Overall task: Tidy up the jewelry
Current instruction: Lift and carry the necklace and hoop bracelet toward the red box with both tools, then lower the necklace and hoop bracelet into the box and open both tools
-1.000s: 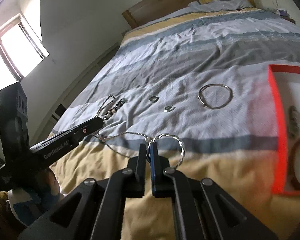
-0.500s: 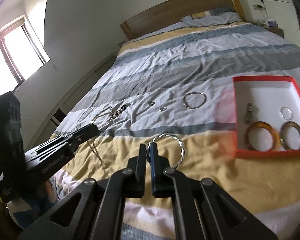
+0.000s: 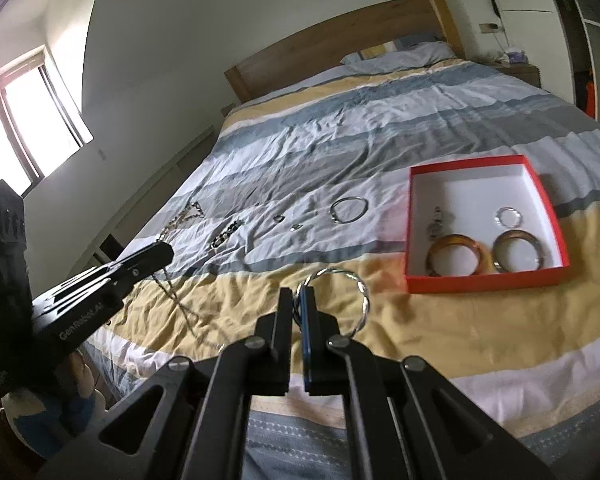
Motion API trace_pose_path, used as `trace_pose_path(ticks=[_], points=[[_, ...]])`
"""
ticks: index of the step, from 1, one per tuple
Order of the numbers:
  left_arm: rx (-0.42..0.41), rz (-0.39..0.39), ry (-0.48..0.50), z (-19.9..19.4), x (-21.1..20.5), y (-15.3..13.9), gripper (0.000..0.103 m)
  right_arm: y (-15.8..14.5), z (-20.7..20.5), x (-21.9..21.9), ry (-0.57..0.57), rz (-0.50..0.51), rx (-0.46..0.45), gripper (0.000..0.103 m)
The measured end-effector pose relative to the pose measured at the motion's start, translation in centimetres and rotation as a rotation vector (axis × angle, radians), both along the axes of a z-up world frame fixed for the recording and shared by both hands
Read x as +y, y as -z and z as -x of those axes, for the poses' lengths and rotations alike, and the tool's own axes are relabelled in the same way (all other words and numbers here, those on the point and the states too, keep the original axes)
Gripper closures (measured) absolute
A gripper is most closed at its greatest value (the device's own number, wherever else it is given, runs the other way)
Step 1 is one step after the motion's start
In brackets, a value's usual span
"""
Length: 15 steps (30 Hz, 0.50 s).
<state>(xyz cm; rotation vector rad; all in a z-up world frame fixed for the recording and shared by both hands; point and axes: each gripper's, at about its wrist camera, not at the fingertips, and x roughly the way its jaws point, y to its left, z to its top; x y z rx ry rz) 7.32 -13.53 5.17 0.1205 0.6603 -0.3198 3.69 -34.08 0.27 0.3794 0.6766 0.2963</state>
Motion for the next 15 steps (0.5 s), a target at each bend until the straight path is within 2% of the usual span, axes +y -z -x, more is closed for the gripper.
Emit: trace_pose_path(ticks=[8,15], points=[[-0.006,-0.019,0.072,-0.5,-4.3,-0.6,0.101,0.3,0.9,-4.3,0.069,0.009,0.005,0.100],[0.011,-0.011,0.185,-4.0,-10.3,-0.2,0.101,1.3,0.1,-9.2,0.157,0.051,0.048,0.100]])
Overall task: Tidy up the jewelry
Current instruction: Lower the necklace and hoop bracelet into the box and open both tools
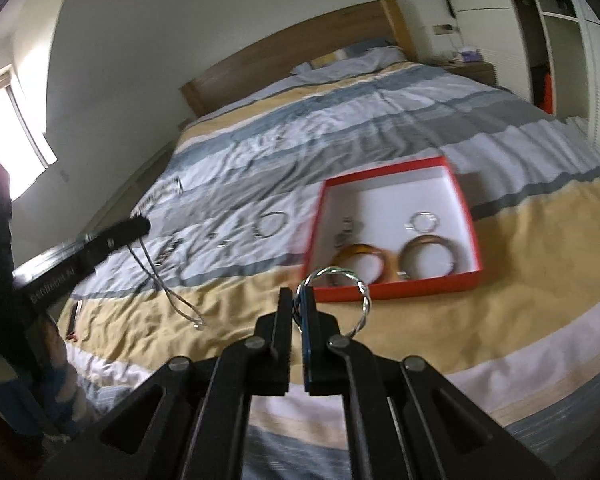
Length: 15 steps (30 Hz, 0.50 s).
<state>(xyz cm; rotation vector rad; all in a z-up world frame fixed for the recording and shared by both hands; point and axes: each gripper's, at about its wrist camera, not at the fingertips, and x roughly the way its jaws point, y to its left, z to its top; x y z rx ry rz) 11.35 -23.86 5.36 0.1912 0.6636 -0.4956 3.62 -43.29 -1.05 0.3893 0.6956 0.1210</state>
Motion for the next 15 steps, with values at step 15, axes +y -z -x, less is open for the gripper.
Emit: trace_pose_path(ticks=[15], points=[[0.050,-0.027,0.165,-11.7,-13.4,5.8,0.101,5.5,-10.2,-6.0,0.097,0.093,0.141,0.100]])
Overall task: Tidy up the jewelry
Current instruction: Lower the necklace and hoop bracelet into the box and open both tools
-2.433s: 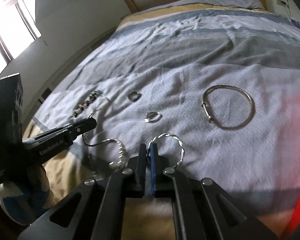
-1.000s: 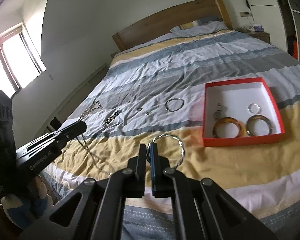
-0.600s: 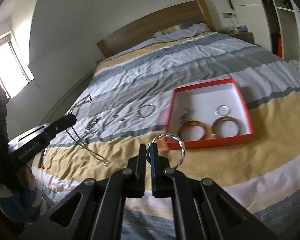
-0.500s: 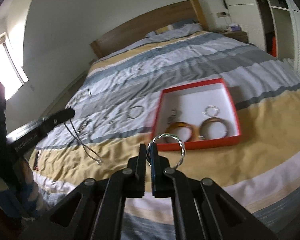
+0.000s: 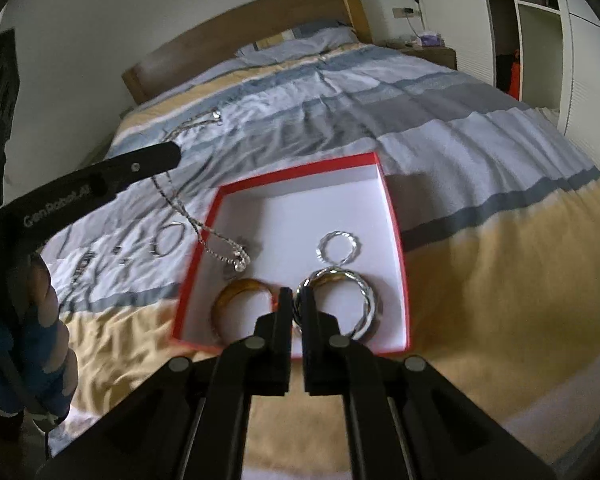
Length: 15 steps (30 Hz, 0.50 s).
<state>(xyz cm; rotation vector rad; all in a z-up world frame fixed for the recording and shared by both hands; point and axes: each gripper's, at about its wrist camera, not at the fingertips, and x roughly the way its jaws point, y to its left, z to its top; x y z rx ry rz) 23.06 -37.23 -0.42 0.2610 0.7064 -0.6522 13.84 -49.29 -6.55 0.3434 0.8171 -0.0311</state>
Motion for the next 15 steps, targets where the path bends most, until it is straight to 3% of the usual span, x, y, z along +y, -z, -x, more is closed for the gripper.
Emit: trace_pose_path(ticks=[8,15], points=[[0.084,-0.047,-0.008,-5.0,-1.5,6.9,0.101,5.2,-3.0,0.2,-0.014,0.019,0.122,0.100],[0.172,-0.059,-0.045,-6.1,-0.7,10.2,0.097,5.8,-3.3,0.0,-0.005,0.024,0.135,0.098]])
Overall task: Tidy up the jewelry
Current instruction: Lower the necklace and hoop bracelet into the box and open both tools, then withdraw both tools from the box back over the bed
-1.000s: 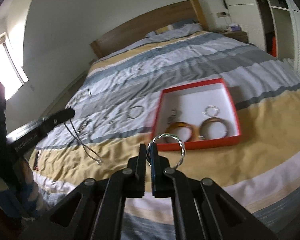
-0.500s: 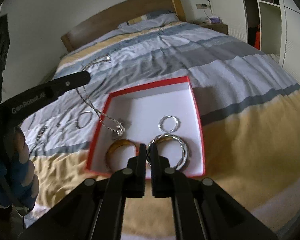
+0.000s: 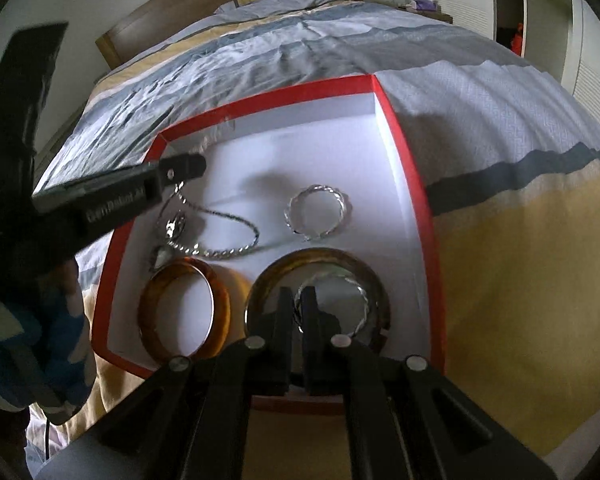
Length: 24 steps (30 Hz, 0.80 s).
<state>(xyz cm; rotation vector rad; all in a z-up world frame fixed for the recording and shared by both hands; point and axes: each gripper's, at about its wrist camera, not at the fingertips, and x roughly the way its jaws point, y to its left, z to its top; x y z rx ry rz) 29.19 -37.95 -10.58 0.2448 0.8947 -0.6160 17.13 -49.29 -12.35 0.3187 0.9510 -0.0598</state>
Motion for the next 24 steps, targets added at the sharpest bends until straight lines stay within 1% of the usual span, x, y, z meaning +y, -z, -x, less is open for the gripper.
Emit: trace_pose_path(ticks=[3,4,5,6,7,10,13,17,19,24], points=[[0.018,-0.012,-0.012,0.1,0.5,0.4,0.088,0.0,0.0,0.0,0.006,0.014,0.008,0.098],[0.018,-0.013,-0.015,0.2,0.6,0.3,0.081,0.0,0.1,0.0,0.010,0.017,0.008,0.098],[0.017,-0.013,-0.018,0.4,0.9,0.3,0.077,-0.1,0.0,0.0,0.012,0.016,0.008,0.097],[0.016,-0.012,-0.021,0.5,1.0,0.1,0.072,-0.2,0.1,0.0,0.014,0.010,0.005,0.094],[0.015,-0.011,-0.022,0.7,1.2,-0.1,0.072,-0.4,0.3,0.0,0.018,0.008,0.002,0.089],[0.005,-0.011,-0.022,1.4,1.9,-1.1,0.069,-1.1,0.7,0.0,0.025,0.004,-0.005,0.079],[-0.009,-0.009,-0.031,2.3,2.8,-2.4,0.066,-1.7,1.6,0.0,0.035,0.000,-0.010,0.078],[-0.029,-0.009,-0.047,4.0,4.1,-4.6,0.063,-3.2,3.4,-0.1,0.053,-0.008,-0.031,0.078],[-0.041,-0.007,-0.055,5.2,5.0,-5.8,0.058,-4.3,4.6,0.0,0.062,-0.009,-0.047,0.078],[-0.072,0.003,-0.088,8.8,7.6,-8.9,0.050,-7.0,7.5,0.8,0.074,-0.007,-0.083,0.078]])
